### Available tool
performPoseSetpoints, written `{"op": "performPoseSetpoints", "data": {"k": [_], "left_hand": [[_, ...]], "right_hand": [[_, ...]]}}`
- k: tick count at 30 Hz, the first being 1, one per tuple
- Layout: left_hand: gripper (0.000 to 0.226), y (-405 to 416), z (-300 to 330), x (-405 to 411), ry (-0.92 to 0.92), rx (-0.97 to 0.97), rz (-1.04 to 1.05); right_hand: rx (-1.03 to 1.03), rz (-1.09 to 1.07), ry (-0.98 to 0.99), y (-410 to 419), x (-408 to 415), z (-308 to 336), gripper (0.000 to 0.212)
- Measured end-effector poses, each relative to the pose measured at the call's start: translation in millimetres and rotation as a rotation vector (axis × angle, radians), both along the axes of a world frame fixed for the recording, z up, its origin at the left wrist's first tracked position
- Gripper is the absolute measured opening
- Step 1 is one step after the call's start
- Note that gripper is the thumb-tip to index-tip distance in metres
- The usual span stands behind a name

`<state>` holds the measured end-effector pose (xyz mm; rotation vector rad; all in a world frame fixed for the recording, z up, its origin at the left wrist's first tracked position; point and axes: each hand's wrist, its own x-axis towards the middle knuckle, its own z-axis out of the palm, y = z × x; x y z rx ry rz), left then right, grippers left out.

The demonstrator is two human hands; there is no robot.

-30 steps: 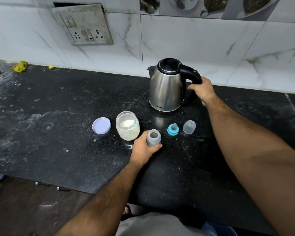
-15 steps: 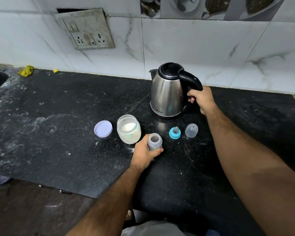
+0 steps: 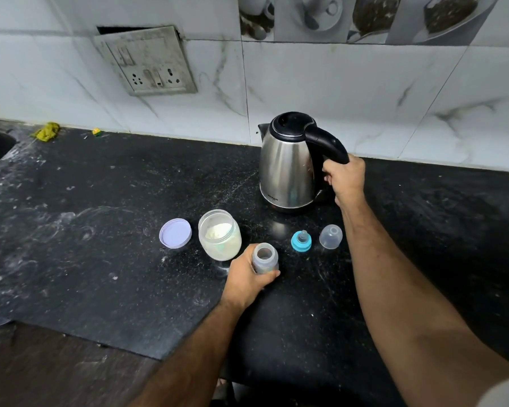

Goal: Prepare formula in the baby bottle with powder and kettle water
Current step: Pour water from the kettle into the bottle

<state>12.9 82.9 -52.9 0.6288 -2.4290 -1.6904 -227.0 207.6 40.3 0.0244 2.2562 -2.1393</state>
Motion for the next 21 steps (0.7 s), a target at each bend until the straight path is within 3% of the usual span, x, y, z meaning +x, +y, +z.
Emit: {"op": "performPoseSetpoints", "data": {"k": [10, 21], "left_hand": [[0.050, 0, 6, 2, 0.000, 0.012, -0.020], [0.054, -2, 6, 2, 0.005, -0.042, -0.033]], "right_hand": [[-0.137, -0.041, 0.156, 24, 29, 69, 0.009], [-0.175, -0.101, 0.200, 88, 129, 108, 0.019]]}}
